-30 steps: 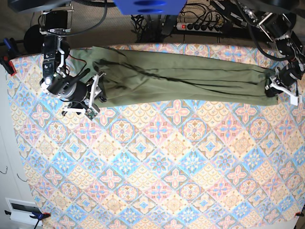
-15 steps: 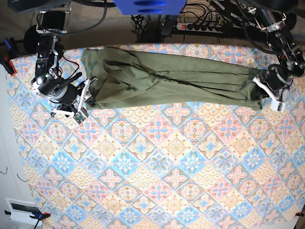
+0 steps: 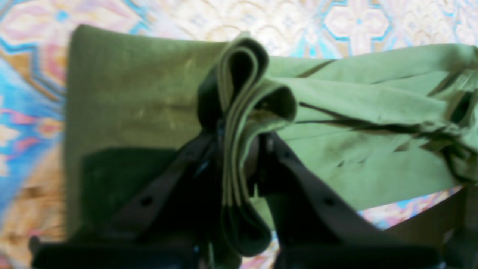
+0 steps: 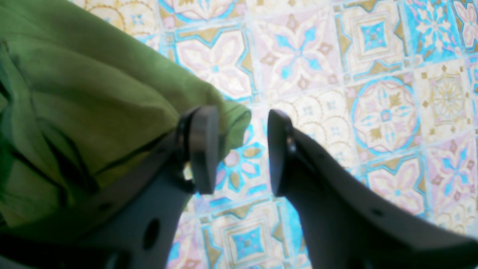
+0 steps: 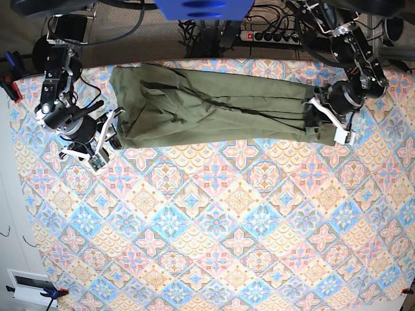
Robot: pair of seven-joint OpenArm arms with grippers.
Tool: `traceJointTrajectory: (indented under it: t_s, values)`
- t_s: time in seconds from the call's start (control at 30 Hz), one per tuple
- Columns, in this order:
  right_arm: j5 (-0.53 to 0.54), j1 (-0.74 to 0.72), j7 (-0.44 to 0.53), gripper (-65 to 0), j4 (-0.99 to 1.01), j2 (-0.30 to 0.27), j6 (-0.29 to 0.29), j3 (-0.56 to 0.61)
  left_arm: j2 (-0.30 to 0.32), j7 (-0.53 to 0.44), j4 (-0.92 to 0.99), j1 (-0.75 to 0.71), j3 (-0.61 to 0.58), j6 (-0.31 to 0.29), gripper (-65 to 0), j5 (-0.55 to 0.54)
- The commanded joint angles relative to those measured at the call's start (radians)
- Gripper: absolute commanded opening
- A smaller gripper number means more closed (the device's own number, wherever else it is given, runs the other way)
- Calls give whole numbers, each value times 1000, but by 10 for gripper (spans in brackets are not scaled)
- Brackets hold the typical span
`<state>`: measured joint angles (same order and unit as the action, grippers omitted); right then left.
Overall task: Layout the t-shirt on the table in an organized manner, then fold the t-shirt properly
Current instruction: 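Push the strip end with the left gripper toward the right gripper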
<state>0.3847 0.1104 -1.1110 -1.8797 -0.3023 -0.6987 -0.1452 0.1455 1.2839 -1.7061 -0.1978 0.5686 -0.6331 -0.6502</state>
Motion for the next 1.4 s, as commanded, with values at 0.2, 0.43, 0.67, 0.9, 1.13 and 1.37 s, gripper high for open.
traceJointTrajectory:
  t_s: [0.2, 0.43, 0.67, 0.9, 1.13, 1.37]
  values:
    - [63, -15, 18, -440, -19, -15, 1, -8, -47, -13, -16, 16, -77, -1, -650, -18]
    - [66, -15, 18, -440, -19, -15, 1, -58, -83, -14, -12, 18, -127, 17, -650, -16]
    - [66, -15, 18, -440, -19, -15, 1, -58, -83, 6, -10, 16, -131, 51, -576, -24]
    - [66, -15, 18, -440, -19, -15, 1, -57, -40, 96, -15, 8, -127, 48, -232, -231]
    - [66, -13, 18, -440, -19, -15, 1, -57, 95, 87, -12, -25, -29, 48, -221, -411]
    - [66, 16, 15, -440, -19, -15, 1, -55, 179, 87, -8, -41, 23, 48, -222, -296]
